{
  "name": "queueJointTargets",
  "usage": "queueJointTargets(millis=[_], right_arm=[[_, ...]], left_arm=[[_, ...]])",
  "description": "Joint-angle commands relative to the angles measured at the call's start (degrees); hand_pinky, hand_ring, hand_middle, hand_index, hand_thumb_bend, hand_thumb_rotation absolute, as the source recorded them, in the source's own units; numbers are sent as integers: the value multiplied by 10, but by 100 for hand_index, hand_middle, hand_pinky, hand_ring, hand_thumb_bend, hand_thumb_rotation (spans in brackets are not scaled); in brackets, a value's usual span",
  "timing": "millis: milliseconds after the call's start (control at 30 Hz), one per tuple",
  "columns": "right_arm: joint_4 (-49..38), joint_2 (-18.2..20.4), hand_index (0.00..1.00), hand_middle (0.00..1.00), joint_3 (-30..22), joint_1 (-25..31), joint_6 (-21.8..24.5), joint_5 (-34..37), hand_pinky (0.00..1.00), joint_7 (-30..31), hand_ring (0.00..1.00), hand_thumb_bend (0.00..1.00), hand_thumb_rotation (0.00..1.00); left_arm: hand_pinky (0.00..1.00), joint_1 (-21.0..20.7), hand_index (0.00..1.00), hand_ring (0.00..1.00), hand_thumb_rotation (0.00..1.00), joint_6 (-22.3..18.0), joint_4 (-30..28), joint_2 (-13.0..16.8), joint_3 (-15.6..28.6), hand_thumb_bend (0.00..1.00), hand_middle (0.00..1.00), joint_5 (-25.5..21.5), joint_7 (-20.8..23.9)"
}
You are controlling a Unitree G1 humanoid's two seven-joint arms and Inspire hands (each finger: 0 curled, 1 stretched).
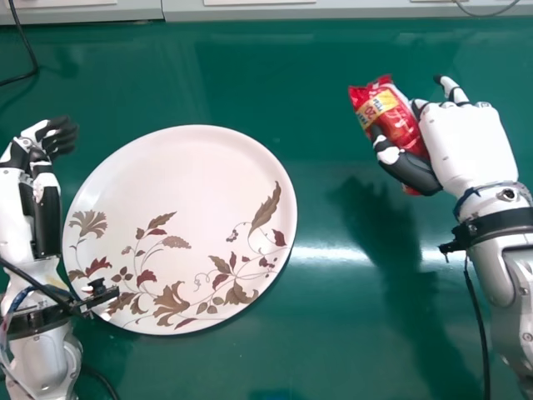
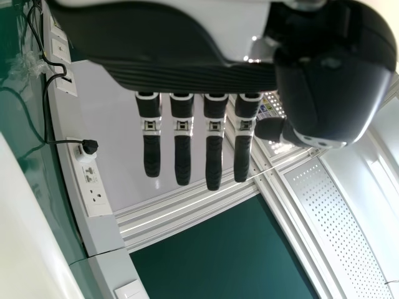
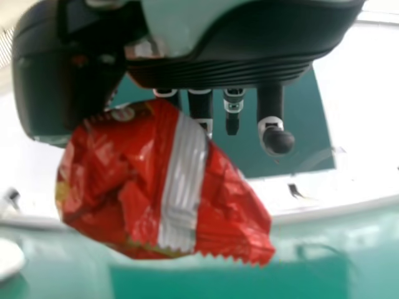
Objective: Pick up biscuit and place it in the plate
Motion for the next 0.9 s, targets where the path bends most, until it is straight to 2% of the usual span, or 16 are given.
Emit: queueJointTargets(millis=[0,167,333,567,700,767,867], right_arm=[[-31,9,47,46,1,-14,-13,0,5,6,10,52,0],[-63,33,47,46,26,-44,-53,12,6,18,11,52,0],[-62,56,48,45,60,-68,-116,36,6,17,11,52,0],[-20,88,48,40,125,-120,-190,43,7,32,14,51,0],[31,109,48,39,164,-147,-222,48,8,40,16,51,0],[57,121,49,43,182,-158,-224,55,9,61,34,51,0],[94,130,49,44,207,-176,-232,28,9,69,40,51,0]], left_arm=[[67,18,74,71,0,-1,29,-7,0,0,71,-1,-2],[68,12,74,71,0,2,32,-3,0,0,72,3,0],[66,5,73,70,0,0,39,1,2,0,71,5,2],[67,-2,73,70,0,-5,44,5,1,0,70,2,-1],[69,-6,74,70,0,-11,50,10,1,0,71,-5,-5],[70,-7,74,71,0,-11,50,11,3,0,71,-6,-5],[69,-7,75,70,0,-7,46,11,5,0,71,-1,-3]])
